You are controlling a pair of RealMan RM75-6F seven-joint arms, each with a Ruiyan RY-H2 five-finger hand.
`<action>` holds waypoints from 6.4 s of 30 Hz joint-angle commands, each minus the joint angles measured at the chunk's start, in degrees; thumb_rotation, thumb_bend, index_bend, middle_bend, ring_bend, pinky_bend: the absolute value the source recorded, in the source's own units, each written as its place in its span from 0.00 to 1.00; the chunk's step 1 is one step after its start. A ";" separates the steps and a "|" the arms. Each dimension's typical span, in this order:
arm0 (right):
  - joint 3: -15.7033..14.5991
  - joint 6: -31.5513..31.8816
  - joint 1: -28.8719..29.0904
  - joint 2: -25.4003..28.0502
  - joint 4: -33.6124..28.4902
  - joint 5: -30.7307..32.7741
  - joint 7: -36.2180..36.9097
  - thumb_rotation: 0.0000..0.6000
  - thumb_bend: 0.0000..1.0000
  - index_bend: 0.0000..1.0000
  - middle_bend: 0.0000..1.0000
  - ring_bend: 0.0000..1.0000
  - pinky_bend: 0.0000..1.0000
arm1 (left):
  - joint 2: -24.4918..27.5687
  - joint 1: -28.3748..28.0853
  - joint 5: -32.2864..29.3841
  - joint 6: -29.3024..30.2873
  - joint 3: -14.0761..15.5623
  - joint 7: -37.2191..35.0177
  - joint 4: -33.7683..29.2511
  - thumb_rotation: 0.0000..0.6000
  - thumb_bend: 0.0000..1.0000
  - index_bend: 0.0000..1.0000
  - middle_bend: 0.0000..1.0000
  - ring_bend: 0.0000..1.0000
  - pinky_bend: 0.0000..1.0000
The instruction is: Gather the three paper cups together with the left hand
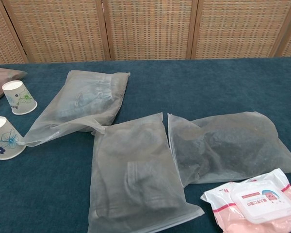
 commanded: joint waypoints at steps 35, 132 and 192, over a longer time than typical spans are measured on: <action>1.59 -3.31 0.90 0.15 2.49 4.69 3.18 1.00 0.09 0.00 0.00 0.00 0.00 | -21.10 -16.05 -25.03 -8.90 3.45 18.73 27.52 1.00 0.14 0.24 0.00 0.00 0.00; 0.22 -1.61 0.53 0.22 1.31 1.50 2.79 1.00 0.09 0.00 0.00 0.00 0.00 | 10.32 0.04 6.10 -4.63 10.38 1.05 -12.40 1.00 0.26 0.40 0.00 0.00 0.00; 0.26 0.56 0.24 -0.59 2.18 -0.66 3.17 1.00 0.09 0.00 0.00 0.00 0.00 | 24.04 14.97 36.52 15.83 8.15 -27.25 -27.37 1.00 0.26 0.07 0.00 0.00 0.00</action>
